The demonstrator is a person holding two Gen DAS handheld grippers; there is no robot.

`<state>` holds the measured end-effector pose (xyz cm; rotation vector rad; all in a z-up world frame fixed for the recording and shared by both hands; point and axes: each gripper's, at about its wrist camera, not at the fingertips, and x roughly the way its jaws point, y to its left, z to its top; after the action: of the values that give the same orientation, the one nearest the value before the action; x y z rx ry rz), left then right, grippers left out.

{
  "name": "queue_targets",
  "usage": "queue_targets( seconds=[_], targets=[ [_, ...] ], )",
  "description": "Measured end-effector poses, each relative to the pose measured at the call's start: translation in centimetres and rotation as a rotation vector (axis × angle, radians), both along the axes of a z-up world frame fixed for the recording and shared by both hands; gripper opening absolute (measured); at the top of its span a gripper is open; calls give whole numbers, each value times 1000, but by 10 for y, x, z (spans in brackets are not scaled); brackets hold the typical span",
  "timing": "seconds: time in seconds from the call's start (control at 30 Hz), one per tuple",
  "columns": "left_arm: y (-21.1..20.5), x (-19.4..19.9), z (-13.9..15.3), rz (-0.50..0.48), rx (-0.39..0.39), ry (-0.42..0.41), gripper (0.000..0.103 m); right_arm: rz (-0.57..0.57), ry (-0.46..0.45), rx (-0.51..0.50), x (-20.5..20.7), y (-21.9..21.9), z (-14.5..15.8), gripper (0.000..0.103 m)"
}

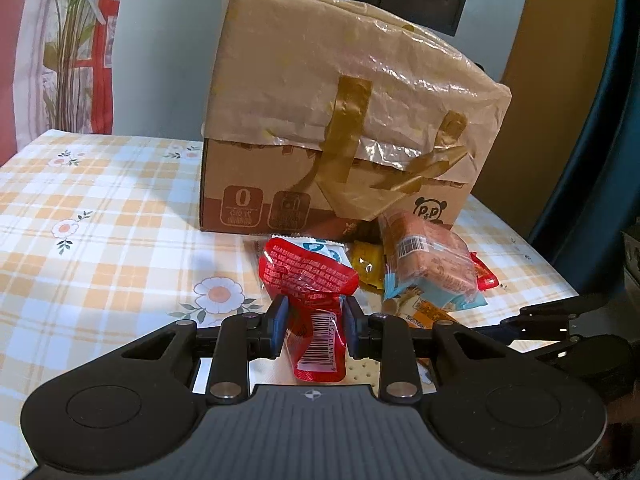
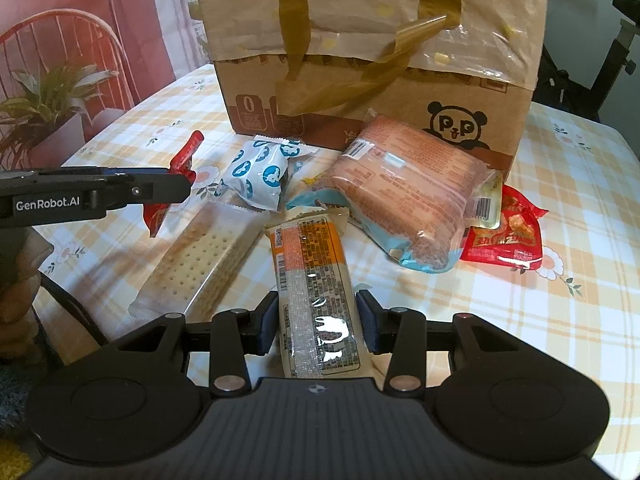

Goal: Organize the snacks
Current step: 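Lift both snacks over the box and open both tools to drop them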

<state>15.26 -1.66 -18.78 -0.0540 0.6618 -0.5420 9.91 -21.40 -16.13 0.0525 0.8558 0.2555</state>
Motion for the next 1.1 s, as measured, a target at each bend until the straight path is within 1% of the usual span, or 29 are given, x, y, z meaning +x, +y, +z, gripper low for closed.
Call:
queue_targets(
  seconds=[0.17, 0.2, 0.3, 0.4, 0.57, 0.67, 0.77, 0.97, 1.1],
  targets=[
    [7, -4, 5, 11, -10, -16, 31, 7, 5, -3, 6, 3, -1, 44],
    [8, -5, 6, 14, -13, -19, 31, 8, 2, 0, 5, 3, -1, 41],
    [12, -7, 13, 21, -19, -35, 31, 16, -25, 8, 1, 5, 4, 39],
    [14, -9, 23, 26, -9, -79, 31, 27, -75, 4, -6, 6, 17, 39],
    [19, -11, 43, 26, -22, -127, 31, 33, -169, 40, -16, 2, 43, 39],
    [18, -11, 56, 23, -23, -157, 31, 20, -231, 62, -17, -1, 58, 39],
    [16, -8, 71, 21, -29, -187, 31, -3, -312, 79, -18, -6, 80, 39],
    [4, 6, 105, 6, -27, -257, 31, -41, -453, 97, -8, -28, 122, 39],
    [-11, 21, 131, -11, -20, -329, 31, -52, -508, 85, 13, -40, 142, 39]
  ],
)
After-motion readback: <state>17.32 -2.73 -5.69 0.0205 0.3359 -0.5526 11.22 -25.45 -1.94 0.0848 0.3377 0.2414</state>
